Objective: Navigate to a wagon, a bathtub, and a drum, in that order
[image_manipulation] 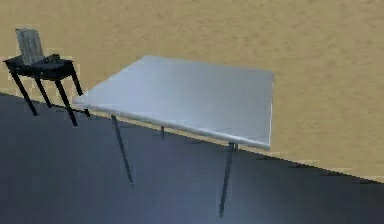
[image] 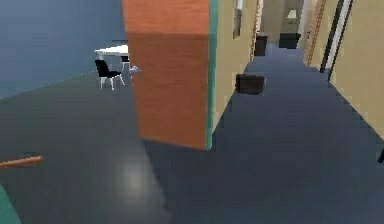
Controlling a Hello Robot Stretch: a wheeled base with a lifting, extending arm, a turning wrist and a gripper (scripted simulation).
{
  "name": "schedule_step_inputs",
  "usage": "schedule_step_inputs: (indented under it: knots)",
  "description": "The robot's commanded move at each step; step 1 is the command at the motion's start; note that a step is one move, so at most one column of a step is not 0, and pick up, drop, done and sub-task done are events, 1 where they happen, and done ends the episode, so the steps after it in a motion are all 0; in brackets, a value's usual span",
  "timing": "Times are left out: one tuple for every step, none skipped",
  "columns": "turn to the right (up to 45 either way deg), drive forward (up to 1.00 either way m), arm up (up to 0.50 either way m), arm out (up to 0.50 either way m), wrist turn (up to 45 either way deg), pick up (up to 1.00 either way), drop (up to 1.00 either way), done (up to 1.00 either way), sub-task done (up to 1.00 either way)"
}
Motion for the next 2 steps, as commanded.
schedule_step_inputs:
  knots:
    - [-3.0, 0.0, 0.0, 0.0, 0.0, 0.0, 0.0, 0.0, 0.0]
    - [3.0, 0.0, 0.0, 0.0, 0.0, 0.0, 0.0, 0.0, 0.0]
